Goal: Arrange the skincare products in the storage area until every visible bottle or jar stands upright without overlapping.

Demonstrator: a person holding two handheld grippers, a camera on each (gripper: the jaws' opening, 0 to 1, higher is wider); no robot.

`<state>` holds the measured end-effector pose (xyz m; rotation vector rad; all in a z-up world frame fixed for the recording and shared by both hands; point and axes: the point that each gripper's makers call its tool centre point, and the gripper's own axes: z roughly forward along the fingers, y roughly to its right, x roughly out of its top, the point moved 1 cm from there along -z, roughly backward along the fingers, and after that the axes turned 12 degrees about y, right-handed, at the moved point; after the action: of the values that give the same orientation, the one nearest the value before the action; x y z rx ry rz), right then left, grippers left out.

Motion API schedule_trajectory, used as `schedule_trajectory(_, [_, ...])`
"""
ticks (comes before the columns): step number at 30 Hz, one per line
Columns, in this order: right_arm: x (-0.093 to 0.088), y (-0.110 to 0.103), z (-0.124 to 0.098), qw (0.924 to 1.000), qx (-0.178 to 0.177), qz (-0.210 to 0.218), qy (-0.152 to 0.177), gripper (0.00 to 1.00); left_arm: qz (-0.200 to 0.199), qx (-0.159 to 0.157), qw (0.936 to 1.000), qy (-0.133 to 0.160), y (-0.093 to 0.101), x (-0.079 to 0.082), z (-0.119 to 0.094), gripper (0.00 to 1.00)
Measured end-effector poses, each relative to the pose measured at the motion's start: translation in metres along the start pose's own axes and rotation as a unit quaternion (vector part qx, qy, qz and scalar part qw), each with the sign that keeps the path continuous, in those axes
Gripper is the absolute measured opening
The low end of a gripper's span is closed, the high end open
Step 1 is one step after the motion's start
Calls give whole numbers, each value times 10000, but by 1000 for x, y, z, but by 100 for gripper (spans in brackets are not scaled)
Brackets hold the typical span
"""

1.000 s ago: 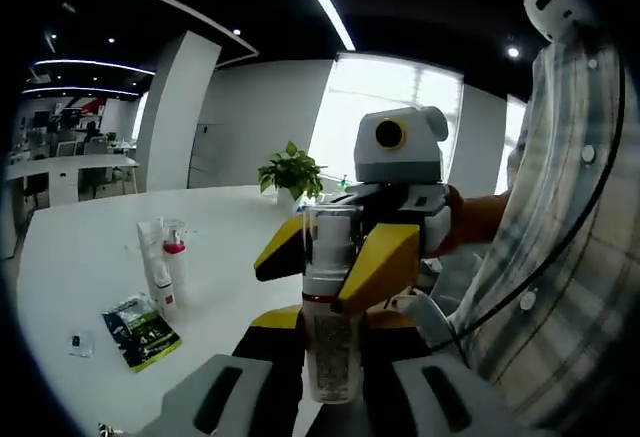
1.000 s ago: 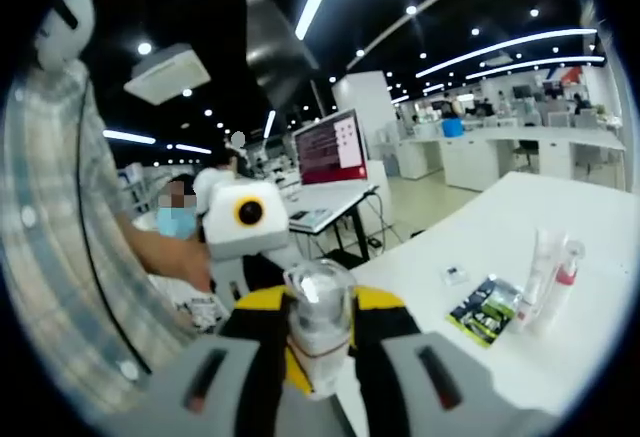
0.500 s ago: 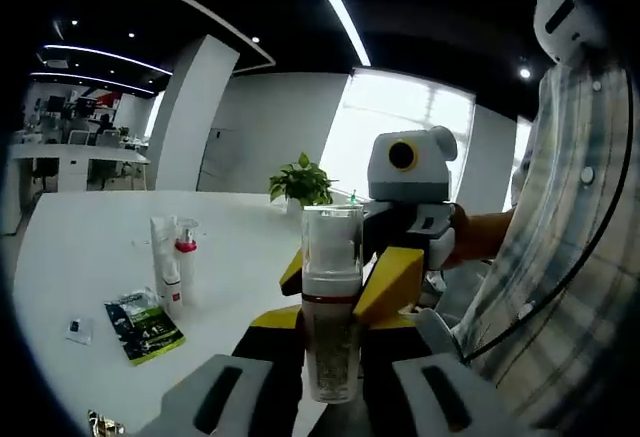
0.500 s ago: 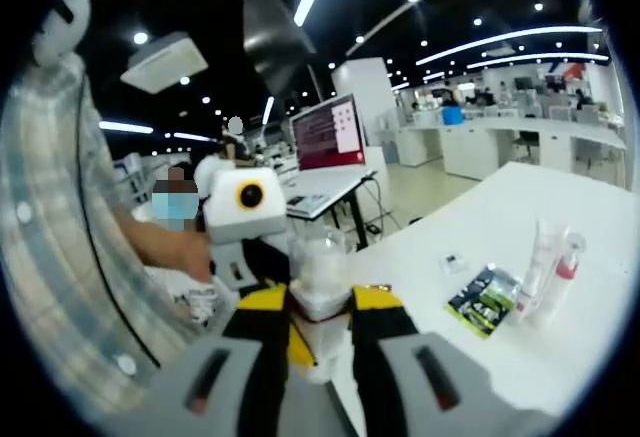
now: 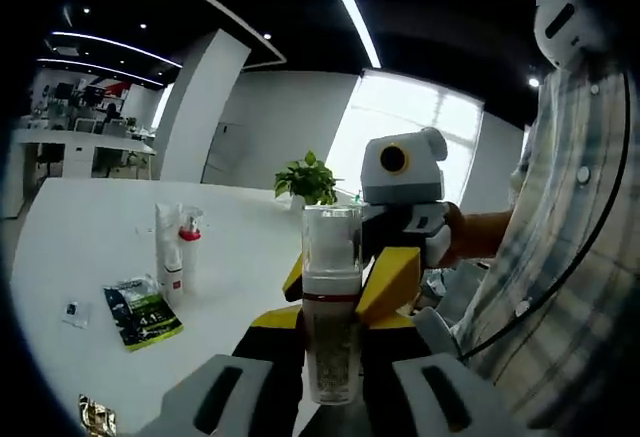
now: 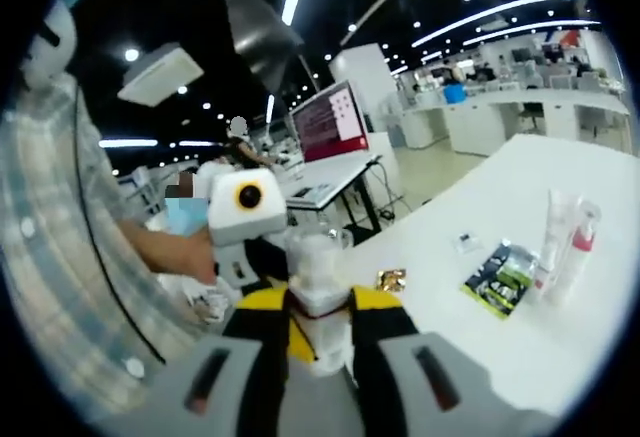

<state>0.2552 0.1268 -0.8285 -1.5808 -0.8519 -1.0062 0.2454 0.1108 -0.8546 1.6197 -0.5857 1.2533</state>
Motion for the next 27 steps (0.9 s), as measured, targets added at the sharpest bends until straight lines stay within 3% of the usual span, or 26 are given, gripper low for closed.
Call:
schedule_trajectory(4, [-1,4,3,9999,-32,-74,-66,20,-26,157,9998,102,-6,-2,1,21])
schedule_trajectory(6, [-3,8,5,9999,-86,-77,-92,20,-152,400,9990,151,-11,-4,0,22])
schedule_trajectory(8, [-2,12,6,9997,-154,-189,-61,20,-522,805,9952,-192,-19,-20,-9,24])
schedule_trajectory(10, [3,17,5,9996,-200,-165,56,20,-547,1062,9918,-455,-25,-31,-15,29])
schedule_trajectory(12, [7,29,3,9987,-383,-297,126,20,-23,1506,9859,-733,-40,-42,-31,30])
schedule_trajectory(14, [5,41,1,9979,-539,-362,60,20,519,1888,9753,-1019,-52,-47,-46,32])
schedule_trajectory(16, [6,58,-2,9960,-738,-505,58,20,1073,2273,9578,-1398,-63,-52,-63,39])
schedule_trajectory(17, [7,65,-3,9948,-848,-561,74,20,1322,2501,9476,-1488,-72,-53,-72,43])
schedule_trajectory(18, [7,71,-4,9939,-904,-618,92,20,1415,2667,9416,-1492,-77,-53,-78,46])
schedule_trajectory(21, [10,93,-10,9896,-1137,-877,130,20,1266,3181,9309,-1274,-92,-53,-91,57])
schedule_trajectory(24, [11,110,-13,9871,-1300,-921,152,20,1245,3656,9167,-1027,-112,-53,-100,75])
schedule_trajectory(27, [9,130,-17,9840,-1482,-974,162,20,1197,3723,9154,-956,-120,-56,-100,79])
